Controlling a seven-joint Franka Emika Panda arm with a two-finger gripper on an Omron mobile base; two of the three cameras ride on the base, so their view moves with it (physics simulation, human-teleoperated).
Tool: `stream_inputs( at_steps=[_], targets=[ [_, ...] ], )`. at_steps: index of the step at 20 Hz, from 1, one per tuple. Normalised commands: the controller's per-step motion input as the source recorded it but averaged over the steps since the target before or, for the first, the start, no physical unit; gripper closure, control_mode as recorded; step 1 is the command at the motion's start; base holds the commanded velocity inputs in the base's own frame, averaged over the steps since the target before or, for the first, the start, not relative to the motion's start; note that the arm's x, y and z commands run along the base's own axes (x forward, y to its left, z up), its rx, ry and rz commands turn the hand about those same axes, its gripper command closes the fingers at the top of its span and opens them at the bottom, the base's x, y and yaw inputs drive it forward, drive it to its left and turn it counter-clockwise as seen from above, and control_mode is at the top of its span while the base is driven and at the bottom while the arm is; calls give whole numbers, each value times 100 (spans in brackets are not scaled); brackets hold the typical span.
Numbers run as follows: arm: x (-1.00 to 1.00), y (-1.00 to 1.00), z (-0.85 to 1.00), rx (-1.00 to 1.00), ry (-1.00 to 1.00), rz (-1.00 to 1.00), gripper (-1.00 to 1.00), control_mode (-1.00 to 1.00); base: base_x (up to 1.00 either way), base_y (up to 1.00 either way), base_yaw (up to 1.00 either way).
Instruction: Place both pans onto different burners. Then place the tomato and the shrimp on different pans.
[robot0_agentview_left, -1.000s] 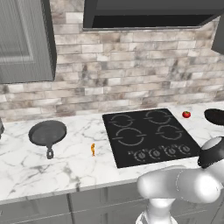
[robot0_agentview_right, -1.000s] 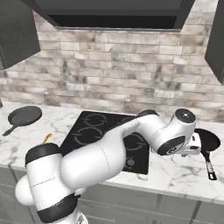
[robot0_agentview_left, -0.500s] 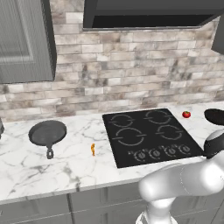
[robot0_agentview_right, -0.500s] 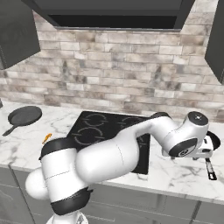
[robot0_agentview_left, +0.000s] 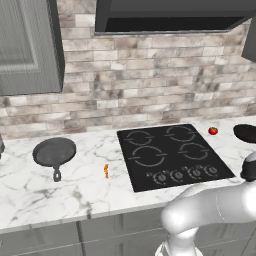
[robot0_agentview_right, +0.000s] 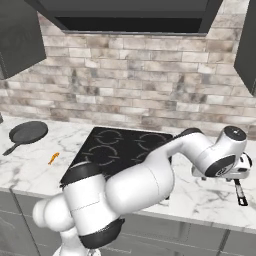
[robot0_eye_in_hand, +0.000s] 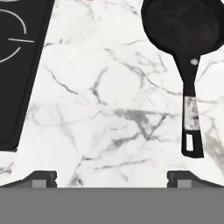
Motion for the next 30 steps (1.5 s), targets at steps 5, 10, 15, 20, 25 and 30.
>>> stream_inputs(
  at_steps=[5, 10, 15, 20, 25, 30],
  targets=[
    [15, -13, -27, 0, -1, 0, -100, -100, 0, 0, 0],
    [24, -12, -20, 0, 0, 0, -100, -100, 0, 0, 0],
    [24, -20, -17, 0, 0, 0, -100, -100, 0, 0, 0],
    [18, -34, -16, 0, 0, 0, -100, -100, 0, 0, 0],
    [18, -41, -15, 1, 1, 0, -100, -100, 0, 0, 0],
    [16, -27, -13, 3, 1, 1, -100, -100, 0, 0, 0]
  ],
)
